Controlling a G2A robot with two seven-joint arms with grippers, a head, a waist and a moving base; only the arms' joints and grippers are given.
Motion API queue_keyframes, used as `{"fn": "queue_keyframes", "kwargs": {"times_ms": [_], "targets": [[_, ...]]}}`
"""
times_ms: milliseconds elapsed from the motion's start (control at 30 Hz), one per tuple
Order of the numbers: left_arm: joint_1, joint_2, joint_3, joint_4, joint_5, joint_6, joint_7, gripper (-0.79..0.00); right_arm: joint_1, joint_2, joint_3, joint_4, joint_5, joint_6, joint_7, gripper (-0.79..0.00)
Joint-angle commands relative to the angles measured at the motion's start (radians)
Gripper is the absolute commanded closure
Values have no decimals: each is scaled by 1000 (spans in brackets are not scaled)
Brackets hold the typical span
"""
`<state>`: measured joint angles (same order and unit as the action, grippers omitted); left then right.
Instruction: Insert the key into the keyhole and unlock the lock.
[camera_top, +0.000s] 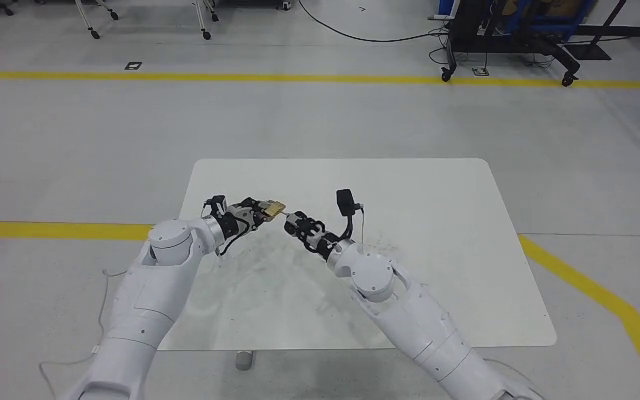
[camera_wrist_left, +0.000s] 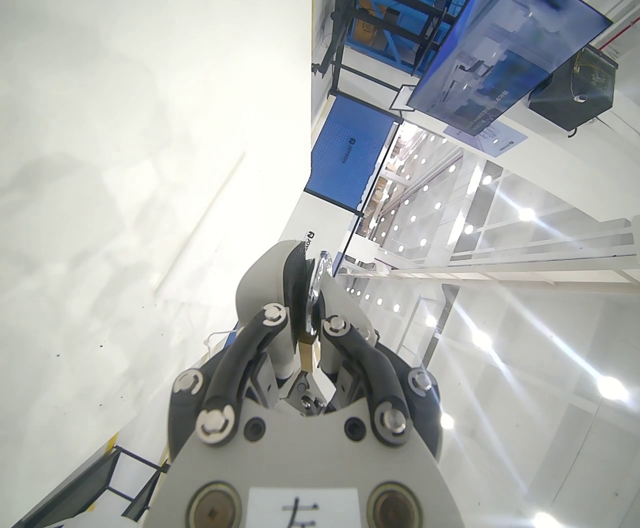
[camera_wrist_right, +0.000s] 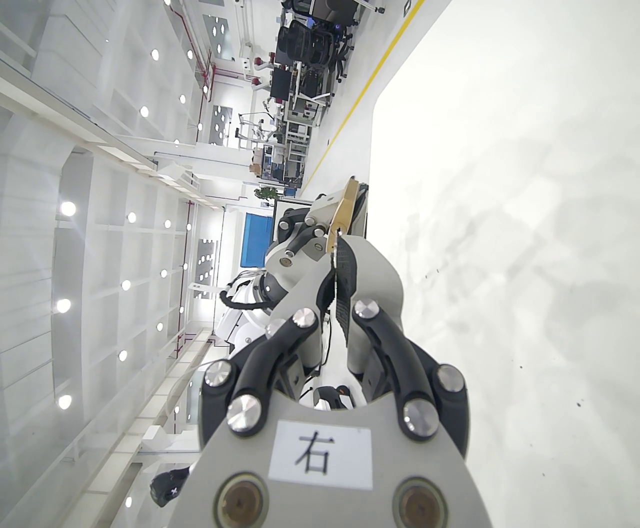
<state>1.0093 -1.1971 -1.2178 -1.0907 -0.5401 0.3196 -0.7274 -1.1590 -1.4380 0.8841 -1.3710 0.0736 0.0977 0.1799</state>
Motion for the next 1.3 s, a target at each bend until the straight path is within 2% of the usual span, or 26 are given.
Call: {"fn": "queue_keyframes", "kwargs": {"times_ms": [0,1267], "targets": [[-1,0,0,1,2,0,0,0,2,-2,0,4,0,2,-1,0],[5,4,8,-14,27,-28,9,0,-11,-23,15,7,-26,16,27,0]]}}
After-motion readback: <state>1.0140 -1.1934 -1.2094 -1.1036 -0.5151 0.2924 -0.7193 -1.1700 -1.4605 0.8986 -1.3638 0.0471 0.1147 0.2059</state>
